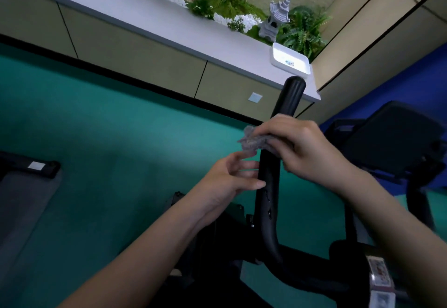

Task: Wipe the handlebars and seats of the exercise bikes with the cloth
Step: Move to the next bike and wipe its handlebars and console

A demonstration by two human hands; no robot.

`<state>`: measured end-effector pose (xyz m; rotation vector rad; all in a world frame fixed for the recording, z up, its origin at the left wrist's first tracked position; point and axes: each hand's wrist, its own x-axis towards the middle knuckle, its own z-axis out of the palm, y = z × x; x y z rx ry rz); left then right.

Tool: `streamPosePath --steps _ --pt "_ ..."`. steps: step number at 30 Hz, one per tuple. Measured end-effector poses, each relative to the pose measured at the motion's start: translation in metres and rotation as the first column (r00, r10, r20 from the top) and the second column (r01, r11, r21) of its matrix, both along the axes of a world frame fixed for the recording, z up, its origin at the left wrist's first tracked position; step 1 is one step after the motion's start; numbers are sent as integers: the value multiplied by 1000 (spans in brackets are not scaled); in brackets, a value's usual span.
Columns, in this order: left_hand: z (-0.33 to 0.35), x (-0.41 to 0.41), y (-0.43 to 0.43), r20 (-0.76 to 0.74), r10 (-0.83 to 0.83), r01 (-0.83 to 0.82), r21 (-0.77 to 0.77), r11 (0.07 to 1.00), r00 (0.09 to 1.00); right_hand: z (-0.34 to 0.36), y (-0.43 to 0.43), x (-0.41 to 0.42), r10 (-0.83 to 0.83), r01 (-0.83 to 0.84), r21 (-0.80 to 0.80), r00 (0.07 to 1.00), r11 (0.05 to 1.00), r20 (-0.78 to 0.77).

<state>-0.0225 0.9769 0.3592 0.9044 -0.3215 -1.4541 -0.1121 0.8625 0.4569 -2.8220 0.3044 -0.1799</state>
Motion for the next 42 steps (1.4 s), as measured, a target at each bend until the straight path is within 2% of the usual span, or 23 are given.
streamPosePath --steps 3,8,10,12,13,14,16,18,20,22,23,25,27,32,34,39,42 --pt "2 1 -1 60 -12 11 7 1000 998 -10 13 -14 -120 121 2 982 993 144" --pt "4 6 -2 130 -27 32 -33 999 991 -28 49 -43 -308 239 253 909 937 281" --pt "6 10 -3 160 -62 67 -29 997 985 -29 58 -52 -474 348 359 797 866 373" --pt "7 16 -5 304 -64 75 -27 997 950 -32 66 -56 -652 485 439 617 756 441" --pt "8 19 -6 447 -38 62 -38 997 894 -35 69 -57 -729 539 492 522 684 442" --pt "9 24 -8 610 10 42 -70 997 793 -40 70 -57 -800 573 558 436 601 413" --pt "13 32 -12 867 148 62 -201 978 476 -51 69 -54 -906 606 673 297 424 303" --pt "16 40 -18 949 267 194 -297 935 166 -62 62 -46 -959 595 753 201 281 200" --pt "17 44 -25 933 358 333 -325 885 -44 -70 53 -34 -985 483 861 137 157 102" --pt "17 46 -29 898 414 442 -313 840 -150 -72 42 -22 -989 302 953 145 25 -20" --pt "17 46 -30 891 421 478 -297 827 -173 -72 37 -17 -980 225 974 184 -38 -80" --pt "16 46 -31 888 421 516 -277 810 -184 -71 30 -11 -936 181 977 313 -109 -162" --pt "15 48 -32 889 424 532 -277 800 -174 -70 28 -13 -888 201 973 421 -110 -187" --pt "14 50 -34 895 425 544 -293 786 -132 -69 48 -39 -816 199 973 539 -114 -206" --pt "13 51 -35 897 424 548 -294 783 -126 -68 52 -47 -801 218 969 556 -114 -220" --pt "11 52 -36 900 421 548 -300 781 -108 -62 43 -41 -808 221 963 531 -157 -254" --pt "11 52 -36 905 413 549 -293 783 -106 -61 47 -44 -755 260 951 586 -170 -295"
